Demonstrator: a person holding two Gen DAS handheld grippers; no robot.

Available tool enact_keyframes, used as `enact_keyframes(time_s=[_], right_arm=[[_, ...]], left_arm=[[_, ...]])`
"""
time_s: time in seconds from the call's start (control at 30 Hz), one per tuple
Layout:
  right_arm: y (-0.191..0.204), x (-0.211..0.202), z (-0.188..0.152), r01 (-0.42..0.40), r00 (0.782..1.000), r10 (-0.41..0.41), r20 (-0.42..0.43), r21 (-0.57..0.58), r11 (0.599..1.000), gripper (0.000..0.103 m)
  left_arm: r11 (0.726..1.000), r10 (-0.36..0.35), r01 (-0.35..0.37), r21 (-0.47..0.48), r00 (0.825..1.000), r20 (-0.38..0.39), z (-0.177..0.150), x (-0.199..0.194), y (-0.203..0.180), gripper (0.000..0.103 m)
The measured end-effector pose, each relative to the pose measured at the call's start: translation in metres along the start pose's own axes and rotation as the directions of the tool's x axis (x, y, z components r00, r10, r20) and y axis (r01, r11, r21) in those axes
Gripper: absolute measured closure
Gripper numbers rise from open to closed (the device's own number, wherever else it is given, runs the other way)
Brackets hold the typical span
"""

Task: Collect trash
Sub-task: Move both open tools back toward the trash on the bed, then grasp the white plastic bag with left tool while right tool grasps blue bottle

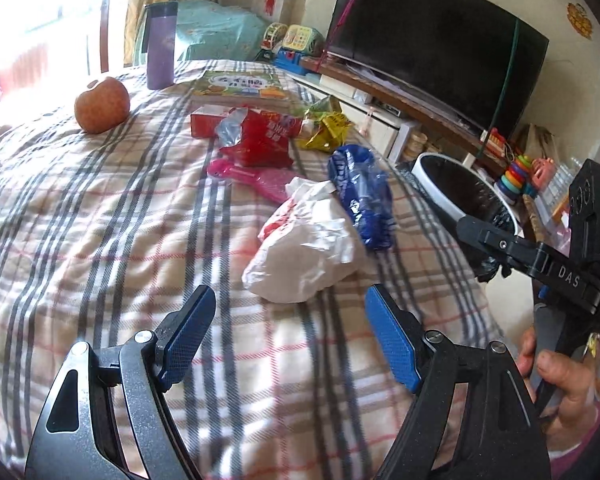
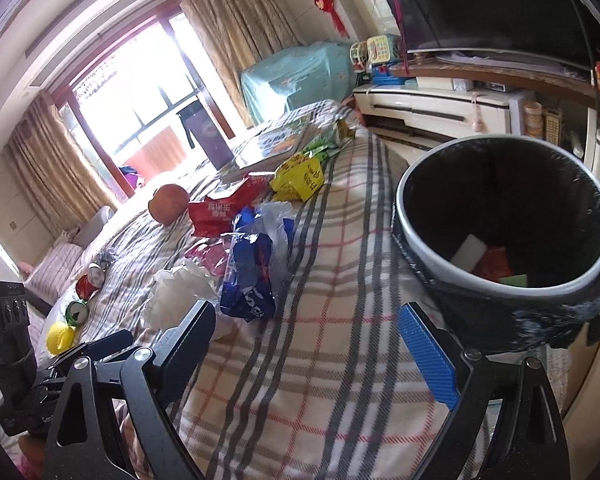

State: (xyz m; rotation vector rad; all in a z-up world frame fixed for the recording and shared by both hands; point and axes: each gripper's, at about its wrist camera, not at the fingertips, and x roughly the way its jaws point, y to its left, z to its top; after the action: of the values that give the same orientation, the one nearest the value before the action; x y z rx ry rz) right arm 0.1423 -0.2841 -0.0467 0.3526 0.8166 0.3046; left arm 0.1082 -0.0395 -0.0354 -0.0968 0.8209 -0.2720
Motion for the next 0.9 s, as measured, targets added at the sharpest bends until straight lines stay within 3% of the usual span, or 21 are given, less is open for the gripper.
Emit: enact_keyframes(time_s=[0.2, 0.37, 0.6, 0.67, 0.9], right_arm=[[0.003, 0.017, 0.005, -0.031, 0.999, 0.031, -0.033, 0.004, 1.000, 0.014], [0.007, 0.034, 0.011, -0.079, 0.995, 0.080, -0.053, 0.014, 0.997, 0.033], [0.016, 0.070, 0.022, -0.123, 0.985, 0.124, -0.116, 0.013, 0.992, 0.046], [0.017, 0.079, 0.021, -0.137, 0.980, 0.138, -0.145, 0.017, 0.990, 0.068], [0.011, 0.066, 0.019, -0.127, 0.985, 0.128, -0.116, 0.022, 0.992, 0.076]], left_arm=[[1.000, -0.008, 0.009, 0.018, 0.999, -0.039, 0.005, 0.016, 0.011, 0.024], [0.999, 0.010, -0.007, 0.049, 0.999, -0.048, 0.011, 0.026, 0.009, 0.024], [0.998, -0.027, 0.031, 0.062, 0.998, -0.060, 0.018, 0.043, 0.008, 0.026], [0.997, -0.053, 0.057, 0.055, 0.996, -0.072, 0.020, 0.050, 0.007, 0.040], [0.994, -0.081, 0.086, 0.072, 0.994, -0.074, 0.022, 0.054, -0.002, 0.070]])
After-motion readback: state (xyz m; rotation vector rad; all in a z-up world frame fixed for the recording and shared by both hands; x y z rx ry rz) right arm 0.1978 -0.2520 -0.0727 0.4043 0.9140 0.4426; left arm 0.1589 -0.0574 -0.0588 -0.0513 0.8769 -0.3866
